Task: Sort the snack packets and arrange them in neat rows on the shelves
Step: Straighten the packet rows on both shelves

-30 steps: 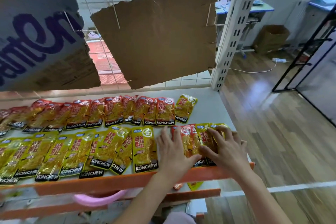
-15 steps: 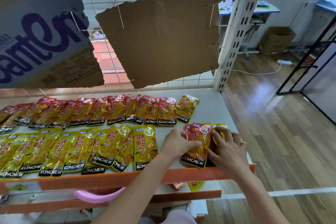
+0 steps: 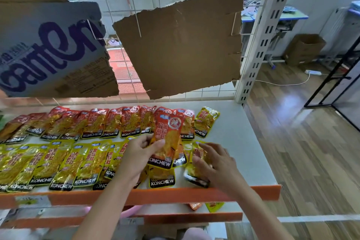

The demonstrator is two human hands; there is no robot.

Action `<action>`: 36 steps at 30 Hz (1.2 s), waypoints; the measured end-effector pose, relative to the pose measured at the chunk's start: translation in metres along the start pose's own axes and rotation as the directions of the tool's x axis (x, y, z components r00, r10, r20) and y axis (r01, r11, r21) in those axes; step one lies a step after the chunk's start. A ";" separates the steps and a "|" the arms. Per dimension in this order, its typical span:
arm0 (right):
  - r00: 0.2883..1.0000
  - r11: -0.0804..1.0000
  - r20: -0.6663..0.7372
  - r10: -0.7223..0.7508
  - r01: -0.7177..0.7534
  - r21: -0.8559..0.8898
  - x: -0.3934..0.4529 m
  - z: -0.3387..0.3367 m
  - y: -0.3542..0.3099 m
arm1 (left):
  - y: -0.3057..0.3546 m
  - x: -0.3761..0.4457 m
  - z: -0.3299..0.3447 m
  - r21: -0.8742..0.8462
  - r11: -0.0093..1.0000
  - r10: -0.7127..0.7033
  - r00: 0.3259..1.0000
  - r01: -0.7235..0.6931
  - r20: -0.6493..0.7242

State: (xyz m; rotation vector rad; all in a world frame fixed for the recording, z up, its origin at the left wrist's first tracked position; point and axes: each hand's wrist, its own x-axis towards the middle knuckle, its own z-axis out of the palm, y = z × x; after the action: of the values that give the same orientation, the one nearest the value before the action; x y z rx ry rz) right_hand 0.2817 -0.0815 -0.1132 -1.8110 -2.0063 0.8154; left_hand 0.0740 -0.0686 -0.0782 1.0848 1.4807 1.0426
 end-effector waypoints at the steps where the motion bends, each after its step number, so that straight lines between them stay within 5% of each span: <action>1: 0.999 0.981 0.002 0.032 -0.032 0.191 0.003 -0.002 -0.003 | 0.003 0.000 0.001 -0.044 0.999 -0.003 1.000 0.004 0.029; 4: 0.986 0.644 0.142 0.083 -0.162 0.748 0.012 -0.010 -0.009 | 0.009 0.002 0.023 -0.064 0.998 0.016 0.988 -0.007 0.151; 6: 0.982 0.425 0.165 0.091 -0.188 0.885 0.018 -0.013 -0.008 | 0.011 0.009 0.044 0.034 0.998 0.043 0.981 -0.051 0.189; 7: 0.985 0.422 0.117 0.125 -0.159 0.892 0.022 -0.017 -0.005 | 0.011 0.016 0.053 0.088 0.994 0.045 0.984 -0.061 0.171; 12: 0.927 0.734 -0.218 0.304 -0.083 0.674 0.066 -0.052 0.035 | 0.017 0.065 0.085 0.186 0.981 0.029 0.993 -0.050 0.112; 15: 0.940 0.921 -0.207 0.269 -0.189 0.341 0.089 -0.065 0.060 | 0.028 0.084 0.106 0.531 0.828 0.073 0.974 -0.179 0.215; 23: 0.950 0.958 -0.217 0.226 -0.258 -0.130 0.075 -0.039 0.060 | 0.032 0.131 0.121 0.877 0.407 0.044 0.964 -0.256 0.261; 29: 0.990 0.947 -0.137 0.024 -0.066 -0.315 0.068 -0.023 0.058 | 0.037 0.128 0.135 0.864 0.444 -0.033 0.959 -0.238 0.281; 36: 0.959 0.950 -0.267 0.091 -0.164 -0.265 0.067 -0.024 0.068 | 0.037 0.127 0.117 0.712 0.689 0.010 0.984 -0.135 0.177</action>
State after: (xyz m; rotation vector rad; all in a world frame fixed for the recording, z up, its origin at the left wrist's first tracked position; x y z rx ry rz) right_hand 0.3408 -0.0083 -0.1444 -2.1013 -1.9325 0.3145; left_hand 0.1793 0.0732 -0.0866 1.7489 1.7731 0.3651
